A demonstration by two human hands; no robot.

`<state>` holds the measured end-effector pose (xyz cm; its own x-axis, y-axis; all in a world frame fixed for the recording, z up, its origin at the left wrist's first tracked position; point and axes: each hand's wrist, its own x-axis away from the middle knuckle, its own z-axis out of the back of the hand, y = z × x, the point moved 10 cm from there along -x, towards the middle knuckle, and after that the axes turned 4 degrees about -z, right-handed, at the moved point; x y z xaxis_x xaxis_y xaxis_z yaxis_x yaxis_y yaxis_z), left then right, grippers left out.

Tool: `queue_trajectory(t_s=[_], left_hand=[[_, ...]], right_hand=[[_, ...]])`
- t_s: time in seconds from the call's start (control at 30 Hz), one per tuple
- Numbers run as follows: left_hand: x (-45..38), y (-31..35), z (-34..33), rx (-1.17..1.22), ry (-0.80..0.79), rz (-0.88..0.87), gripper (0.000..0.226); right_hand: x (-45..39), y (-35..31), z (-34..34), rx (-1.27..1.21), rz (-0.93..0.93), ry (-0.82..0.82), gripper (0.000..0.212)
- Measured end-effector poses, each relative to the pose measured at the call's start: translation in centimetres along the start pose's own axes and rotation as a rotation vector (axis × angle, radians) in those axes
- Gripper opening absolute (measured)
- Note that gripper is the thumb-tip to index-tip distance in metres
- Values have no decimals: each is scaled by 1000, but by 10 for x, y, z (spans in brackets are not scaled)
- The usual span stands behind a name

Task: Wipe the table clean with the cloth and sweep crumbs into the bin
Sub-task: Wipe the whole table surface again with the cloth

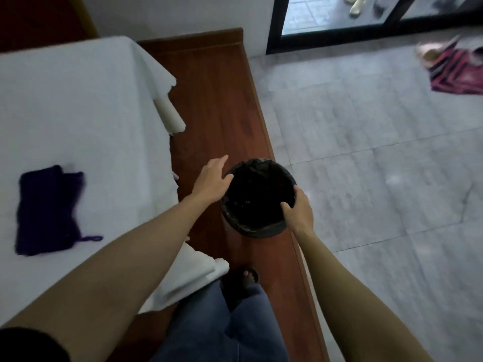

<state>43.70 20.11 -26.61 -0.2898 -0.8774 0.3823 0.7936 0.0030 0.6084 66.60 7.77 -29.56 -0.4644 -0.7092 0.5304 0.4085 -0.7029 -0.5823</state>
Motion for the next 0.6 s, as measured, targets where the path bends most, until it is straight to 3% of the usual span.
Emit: queue_trajectory(t_s=[0.17, 0.3, 0.6], left_hand=[[80, 49, 96, -86, 94, -201, 56], [146, 38, 164, -111, 209, -243, 52], [251, -154, 293, -206, 435, -36, 51]], right_hand=[[72, -89, 28, 53, 189, 2, 57], [129, -145, 29, 32, 322, 7, 50], [233, -269, -76, 70, 597, -37, 51]])
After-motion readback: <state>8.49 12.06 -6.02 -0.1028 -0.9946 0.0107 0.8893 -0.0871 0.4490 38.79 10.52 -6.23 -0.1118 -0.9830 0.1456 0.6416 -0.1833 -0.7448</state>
